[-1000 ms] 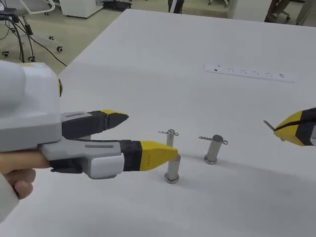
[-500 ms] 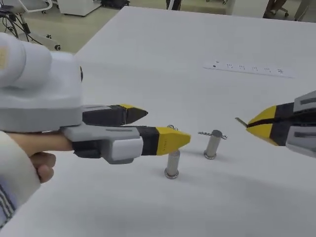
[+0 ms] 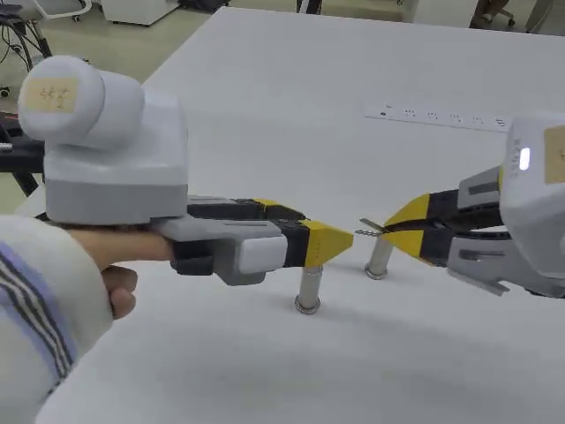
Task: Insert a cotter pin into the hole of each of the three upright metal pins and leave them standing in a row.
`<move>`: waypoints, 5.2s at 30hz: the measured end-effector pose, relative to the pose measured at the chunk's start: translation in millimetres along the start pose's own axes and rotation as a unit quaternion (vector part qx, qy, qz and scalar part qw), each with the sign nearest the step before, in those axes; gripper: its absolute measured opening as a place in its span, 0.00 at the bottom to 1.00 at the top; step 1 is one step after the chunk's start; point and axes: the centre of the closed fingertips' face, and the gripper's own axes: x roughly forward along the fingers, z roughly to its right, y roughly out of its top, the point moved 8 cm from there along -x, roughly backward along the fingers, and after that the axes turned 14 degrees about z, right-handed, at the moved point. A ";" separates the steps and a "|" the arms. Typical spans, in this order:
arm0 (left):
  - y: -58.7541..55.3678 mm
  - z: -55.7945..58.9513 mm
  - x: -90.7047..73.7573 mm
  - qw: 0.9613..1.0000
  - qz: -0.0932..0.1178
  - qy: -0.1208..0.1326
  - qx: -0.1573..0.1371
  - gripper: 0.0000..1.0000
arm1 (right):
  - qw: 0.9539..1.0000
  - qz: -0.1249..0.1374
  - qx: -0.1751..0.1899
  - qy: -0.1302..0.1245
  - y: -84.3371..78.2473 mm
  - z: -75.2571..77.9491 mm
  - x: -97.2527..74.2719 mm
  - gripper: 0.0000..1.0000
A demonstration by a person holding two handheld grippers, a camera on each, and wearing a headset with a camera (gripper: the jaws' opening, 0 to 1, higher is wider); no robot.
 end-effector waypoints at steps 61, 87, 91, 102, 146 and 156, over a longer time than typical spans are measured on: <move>-15.8 -5.4 -12.6 0.998 -0.028 -0.039 -0.032 0.00 | 0.996 0.034 0.048 0.068 12.8 -12.2 21.6 0.16; -20.3 8.3 -23.7 0.970 -0.057 -0.174 0.159 0.01 | 0.975 0.046 0.131 0.175 3.6 -27.4 19.9 0.05; -21.2 10.4 -20.4 0.967 -0.058 -0.180 0.171 0.01 | 0.973 0.045 0.142 0.178 2.6 -27.4 17.6 0.04; -26.6 -13.1 -13.3 0.972 -0.043 -0.122 0.195 0.30 | 0.975 0.001 0.176 0.134 -15.8 -24.5 17.8 0.03; -73.3 -58.7 14.1 0.986 -0.075 -0.052 0.140 0.16 | 0.969 -0.073 0.203 0.118 -40.7 -21.6 41.7 0.04; -75.7 -55.8 15.9 0.985 -0.075 -0.053 0.145 0.13 | 0.971 -0.067 0.195 0.120 -35.0 -21.5 46.6 0.04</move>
